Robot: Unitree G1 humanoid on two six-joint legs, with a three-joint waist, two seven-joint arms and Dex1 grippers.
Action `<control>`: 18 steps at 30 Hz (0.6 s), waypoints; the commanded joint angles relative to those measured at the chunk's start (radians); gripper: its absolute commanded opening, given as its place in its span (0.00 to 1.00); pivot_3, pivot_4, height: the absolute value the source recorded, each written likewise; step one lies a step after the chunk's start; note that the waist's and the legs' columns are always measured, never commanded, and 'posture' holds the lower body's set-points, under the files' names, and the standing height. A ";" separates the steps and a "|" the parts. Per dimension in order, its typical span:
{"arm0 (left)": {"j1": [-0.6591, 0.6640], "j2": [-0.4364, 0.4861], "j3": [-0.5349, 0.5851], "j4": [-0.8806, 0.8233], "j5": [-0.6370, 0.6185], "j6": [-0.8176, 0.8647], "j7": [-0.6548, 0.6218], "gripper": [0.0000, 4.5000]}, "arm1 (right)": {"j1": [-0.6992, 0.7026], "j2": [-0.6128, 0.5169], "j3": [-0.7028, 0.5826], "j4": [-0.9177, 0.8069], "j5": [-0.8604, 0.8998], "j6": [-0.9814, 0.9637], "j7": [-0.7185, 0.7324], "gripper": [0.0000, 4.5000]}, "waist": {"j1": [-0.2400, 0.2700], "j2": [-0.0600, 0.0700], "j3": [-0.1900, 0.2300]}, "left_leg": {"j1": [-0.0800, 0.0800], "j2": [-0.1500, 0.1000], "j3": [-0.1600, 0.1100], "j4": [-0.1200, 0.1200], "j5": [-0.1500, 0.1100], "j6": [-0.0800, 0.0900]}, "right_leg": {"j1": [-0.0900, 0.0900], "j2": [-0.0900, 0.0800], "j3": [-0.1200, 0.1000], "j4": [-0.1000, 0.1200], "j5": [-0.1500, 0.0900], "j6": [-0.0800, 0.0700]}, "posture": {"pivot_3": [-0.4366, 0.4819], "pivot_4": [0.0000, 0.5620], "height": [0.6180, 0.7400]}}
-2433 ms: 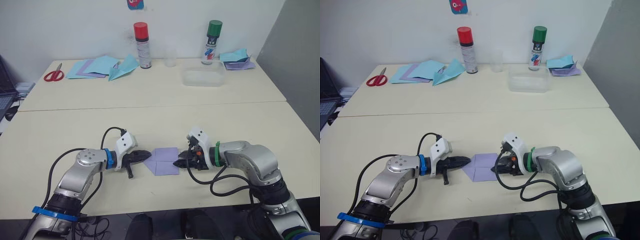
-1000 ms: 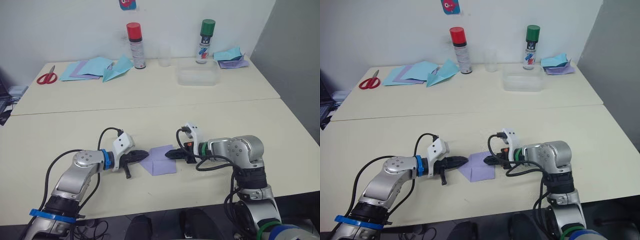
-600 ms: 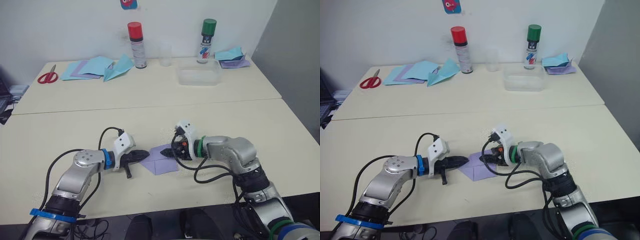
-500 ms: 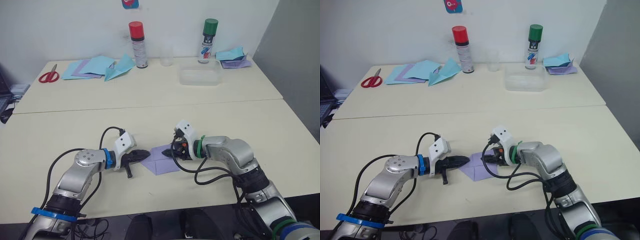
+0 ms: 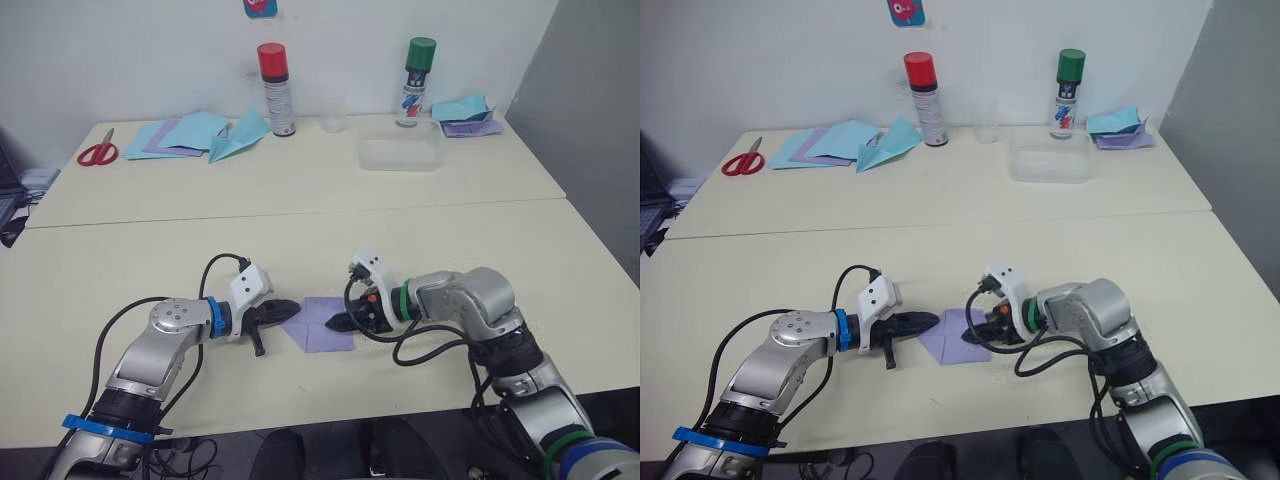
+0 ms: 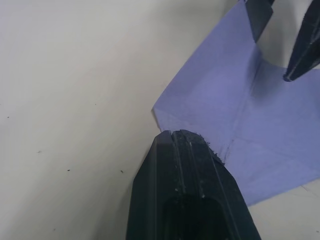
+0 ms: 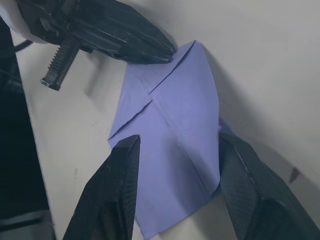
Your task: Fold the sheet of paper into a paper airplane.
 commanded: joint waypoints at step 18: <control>0.041 0.012 -0.024 0.024 0.045 0.015 0.005 0.00 | -0.006 0.034 -0.067 0.098 0.007 -0.042 -0.062 0.00 | -0.005 0.000 0.000 | 0.000 0.000 0.001 0.000 0.000 0.000 | 0.000 0.000 0.000 0.001 0.000 0.000 | 0.48 0.27 1.00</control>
